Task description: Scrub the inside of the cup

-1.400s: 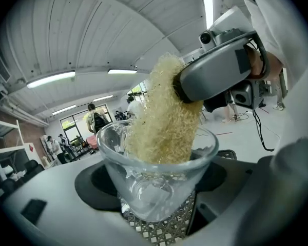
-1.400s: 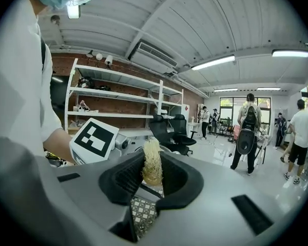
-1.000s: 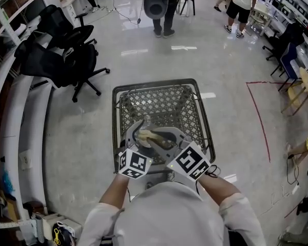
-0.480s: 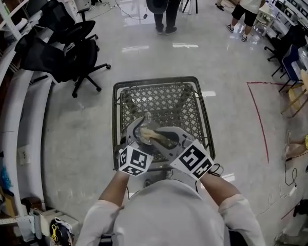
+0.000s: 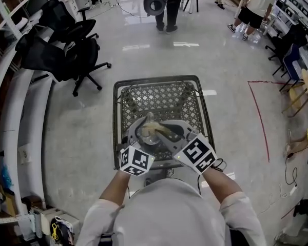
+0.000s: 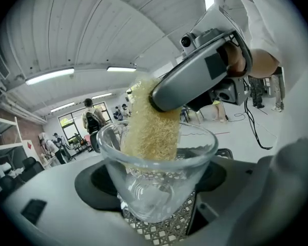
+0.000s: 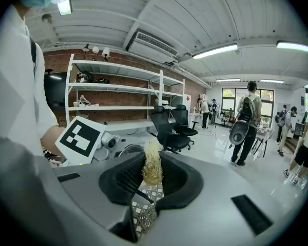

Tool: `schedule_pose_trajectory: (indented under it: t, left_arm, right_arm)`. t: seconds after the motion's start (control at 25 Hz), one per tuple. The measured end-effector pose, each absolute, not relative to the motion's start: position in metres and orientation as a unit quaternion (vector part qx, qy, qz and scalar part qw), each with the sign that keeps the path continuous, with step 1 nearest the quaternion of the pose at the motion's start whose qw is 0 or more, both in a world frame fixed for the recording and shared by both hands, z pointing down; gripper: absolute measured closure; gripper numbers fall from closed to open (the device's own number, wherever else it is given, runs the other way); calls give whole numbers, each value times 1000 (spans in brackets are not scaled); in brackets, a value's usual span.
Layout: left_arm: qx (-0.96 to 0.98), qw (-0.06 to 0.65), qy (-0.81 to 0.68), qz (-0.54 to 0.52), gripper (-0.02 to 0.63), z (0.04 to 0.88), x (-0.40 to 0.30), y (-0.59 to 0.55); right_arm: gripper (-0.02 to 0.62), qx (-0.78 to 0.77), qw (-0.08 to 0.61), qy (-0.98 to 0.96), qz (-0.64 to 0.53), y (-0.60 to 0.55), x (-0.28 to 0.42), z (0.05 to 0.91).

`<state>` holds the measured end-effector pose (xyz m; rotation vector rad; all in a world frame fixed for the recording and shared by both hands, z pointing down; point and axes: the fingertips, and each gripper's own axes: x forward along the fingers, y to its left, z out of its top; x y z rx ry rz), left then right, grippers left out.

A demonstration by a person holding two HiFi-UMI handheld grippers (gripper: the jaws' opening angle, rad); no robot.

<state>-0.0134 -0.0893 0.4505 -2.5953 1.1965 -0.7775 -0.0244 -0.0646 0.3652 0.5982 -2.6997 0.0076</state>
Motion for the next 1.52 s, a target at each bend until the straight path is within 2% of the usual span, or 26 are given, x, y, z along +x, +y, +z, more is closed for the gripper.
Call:
schedule_pose_trajectory:
  t: [0.36, 0.88, 1.32, 1.52]
  left_arm:
    - [-874, 82, 398, -265, 215, 457, -16, -90]
    - [-880, 66, 398, -251, 215, 464, -13, -85]
    - [-888, 28, 404, -218, 215, 469, -7, -98]
    - [-892, 8, 405, -200, 215, 477, -8, -109]
  right_arm:
    - [509, 168, 172, -970, 47, -44, -40, 372]
    - [509, 240, 141, -958, 68, -73, -18, 370]
    - [509, 300, 14, -947, 119, -80, 24, 351]
    - [509, 335, -9, -934, 121, -89, 43, 348]
